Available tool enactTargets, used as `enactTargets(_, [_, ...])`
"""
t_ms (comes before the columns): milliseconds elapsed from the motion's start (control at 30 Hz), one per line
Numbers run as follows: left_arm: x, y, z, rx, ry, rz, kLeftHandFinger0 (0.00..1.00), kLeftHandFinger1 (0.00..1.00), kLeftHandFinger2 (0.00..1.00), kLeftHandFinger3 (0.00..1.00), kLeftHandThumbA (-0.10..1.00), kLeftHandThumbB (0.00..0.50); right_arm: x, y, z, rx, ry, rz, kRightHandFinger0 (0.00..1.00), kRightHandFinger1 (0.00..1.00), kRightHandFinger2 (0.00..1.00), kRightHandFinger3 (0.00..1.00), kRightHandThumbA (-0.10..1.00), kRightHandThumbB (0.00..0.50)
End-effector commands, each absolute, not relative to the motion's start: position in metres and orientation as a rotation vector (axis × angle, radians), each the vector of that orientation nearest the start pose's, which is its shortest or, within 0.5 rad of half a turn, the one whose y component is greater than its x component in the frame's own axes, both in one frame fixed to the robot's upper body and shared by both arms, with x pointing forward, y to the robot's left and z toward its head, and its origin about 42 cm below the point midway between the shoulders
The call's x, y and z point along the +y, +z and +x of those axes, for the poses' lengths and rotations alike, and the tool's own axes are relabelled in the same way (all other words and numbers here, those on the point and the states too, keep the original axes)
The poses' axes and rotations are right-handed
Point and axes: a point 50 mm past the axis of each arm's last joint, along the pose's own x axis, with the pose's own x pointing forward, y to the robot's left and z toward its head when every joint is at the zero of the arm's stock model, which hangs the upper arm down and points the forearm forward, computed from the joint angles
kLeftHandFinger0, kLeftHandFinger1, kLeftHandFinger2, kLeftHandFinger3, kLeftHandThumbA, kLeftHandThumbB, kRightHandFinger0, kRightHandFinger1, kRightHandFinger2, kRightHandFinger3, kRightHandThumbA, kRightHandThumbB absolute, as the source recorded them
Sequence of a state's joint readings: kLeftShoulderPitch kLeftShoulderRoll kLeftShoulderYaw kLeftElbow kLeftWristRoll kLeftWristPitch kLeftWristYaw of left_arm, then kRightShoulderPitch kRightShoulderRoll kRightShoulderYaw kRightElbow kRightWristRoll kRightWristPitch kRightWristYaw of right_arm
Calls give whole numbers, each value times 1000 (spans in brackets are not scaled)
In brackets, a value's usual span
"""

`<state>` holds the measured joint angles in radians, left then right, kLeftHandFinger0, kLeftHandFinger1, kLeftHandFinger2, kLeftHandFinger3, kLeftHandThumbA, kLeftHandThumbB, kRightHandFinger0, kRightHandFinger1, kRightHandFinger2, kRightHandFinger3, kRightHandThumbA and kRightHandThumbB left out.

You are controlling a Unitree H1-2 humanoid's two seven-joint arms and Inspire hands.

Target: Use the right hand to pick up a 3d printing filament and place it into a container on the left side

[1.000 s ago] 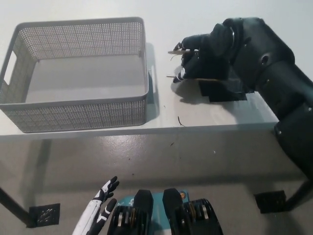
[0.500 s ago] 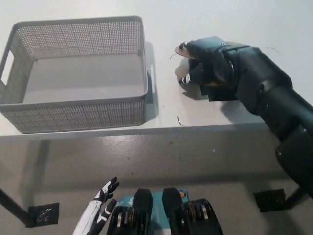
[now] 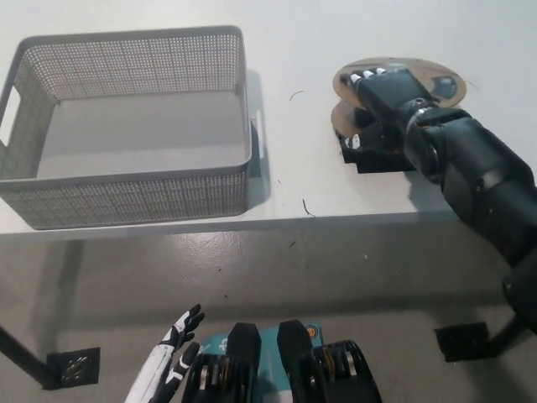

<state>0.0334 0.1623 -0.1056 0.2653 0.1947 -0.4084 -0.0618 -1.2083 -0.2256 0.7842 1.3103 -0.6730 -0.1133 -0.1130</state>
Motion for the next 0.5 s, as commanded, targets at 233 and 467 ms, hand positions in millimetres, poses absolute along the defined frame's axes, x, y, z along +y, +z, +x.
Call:
enactTargets(233, [240,45,254,-149,-240,303,1000,1000,1000,1000,1000,343,-149,517,571,-988,-92,-1464,1,338,819,658,-100,176])
enactTargets(467, [242,43,248,-131,-251,298,1000,1000,1000,1000,1000,334,-107,564,537,-1165,-96,-1406,0,324,816,747,-100,209])
